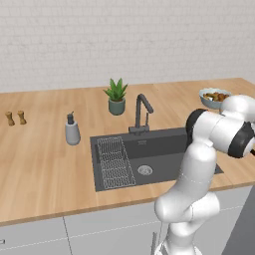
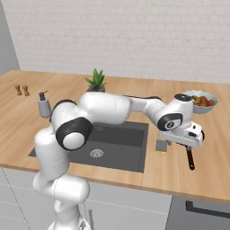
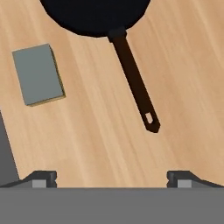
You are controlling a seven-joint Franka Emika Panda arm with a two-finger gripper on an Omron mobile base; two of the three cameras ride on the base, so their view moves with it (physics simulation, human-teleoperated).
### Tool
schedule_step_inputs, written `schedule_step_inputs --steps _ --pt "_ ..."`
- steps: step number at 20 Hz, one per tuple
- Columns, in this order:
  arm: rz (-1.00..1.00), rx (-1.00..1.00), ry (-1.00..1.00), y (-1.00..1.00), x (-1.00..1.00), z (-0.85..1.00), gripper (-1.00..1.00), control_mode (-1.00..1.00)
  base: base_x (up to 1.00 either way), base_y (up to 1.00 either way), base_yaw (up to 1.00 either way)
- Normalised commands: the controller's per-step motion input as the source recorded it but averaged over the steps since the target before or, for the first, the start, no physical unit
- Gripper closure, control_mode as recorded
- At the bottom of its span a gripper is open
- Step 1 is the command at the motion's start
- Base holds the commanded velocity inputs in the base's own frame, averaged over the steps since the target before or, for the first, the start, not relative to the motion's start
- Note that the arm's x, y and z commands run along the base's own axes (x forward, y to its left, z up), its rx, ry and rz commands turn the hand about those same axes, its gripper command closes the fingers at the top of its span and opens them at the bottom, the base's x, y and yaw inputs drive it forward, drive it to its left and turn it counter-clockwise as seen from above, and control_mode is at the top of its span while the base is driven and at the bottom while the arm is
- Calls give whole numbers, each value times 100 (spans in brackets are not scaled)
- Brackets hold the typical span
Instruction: Pick the pan and sponge and place them into the sink. Then turn on the water.
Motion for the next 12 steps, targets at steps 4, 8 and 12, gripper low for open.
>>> schedule_step_inputs --steps 4,8,12 --pt "1 2 1 -16 0 -12 -100 -100 0 0 0" --pt "2 0 0 -5 4 -30 -100 -100 0 0 0" --pt "2 0 0 -1 8 -33 -100 -100 0 0 0"
